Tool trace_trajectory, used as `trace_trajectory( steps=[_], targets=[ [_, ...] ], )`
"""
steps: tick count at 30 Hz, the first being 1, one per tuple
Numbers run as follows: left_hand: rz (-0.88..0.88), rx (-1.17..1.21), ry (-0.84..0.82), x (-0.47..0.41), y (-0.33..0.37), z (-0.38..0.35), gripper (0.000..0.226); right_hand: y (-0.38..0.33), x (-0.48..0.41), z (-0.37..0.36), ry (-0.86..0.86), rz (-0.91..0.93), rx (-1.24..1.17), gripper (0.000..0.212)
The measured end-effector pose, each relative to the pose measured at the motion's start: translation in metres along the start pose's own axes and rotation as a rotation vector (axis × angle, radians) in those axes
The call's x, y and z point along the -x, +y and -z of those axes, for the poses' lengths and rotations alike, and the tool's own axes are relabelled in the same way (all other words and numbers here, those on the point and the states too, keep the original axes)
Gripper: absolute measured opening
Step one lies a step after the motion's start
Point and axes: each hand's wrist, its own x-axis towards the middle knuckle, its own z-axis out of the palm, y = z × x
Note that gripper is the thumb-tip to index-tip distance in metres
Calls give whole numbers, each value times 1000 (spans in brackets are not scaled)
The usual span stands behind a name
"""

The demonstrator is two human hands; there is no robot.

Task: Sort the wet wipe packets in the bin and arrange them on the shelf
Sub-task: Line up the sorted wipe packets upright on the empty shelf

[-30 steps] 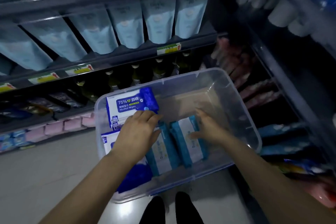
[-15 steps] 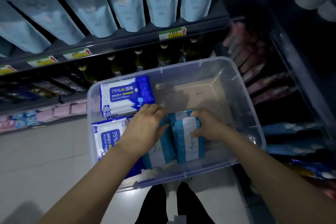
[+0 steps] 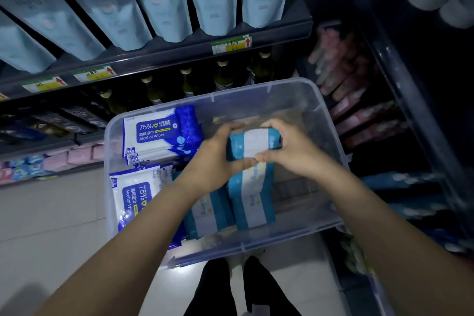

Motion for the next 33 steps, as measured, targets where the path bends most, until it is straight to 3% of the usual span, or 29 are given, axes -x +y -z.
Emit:
trace_trajectory(
  steps=[4,5,8,10,13,18,25,33],
  targets=[
    [23,130,229,5,-1,19,68,-7,-5,-2,60,-91,-430,41],
    [44,158,290,8,-3,26,67,-1,-8,-4,64,-144,-398,40],
    [72,262,446,17,-9,45,58,27,-14,-18,-39,-270,-6,41],
    [74,273,532,21,-14,54,54,49,-12,-35,-146,-310,38,36],
    [85,306,585,28,-17,61,51,64,-9,-51,-212,-358,96,58],
    [72,347,621,40,-16,61,49,79,-11,-66,-171,-388,167,84],
    [67,342,621,52,-19,58,49,78,-16,-82,15,-507,225,109],
    [126,362,600,63,-24,55,50,73,-22,-80,-34,-490,212,68]
  ],
)
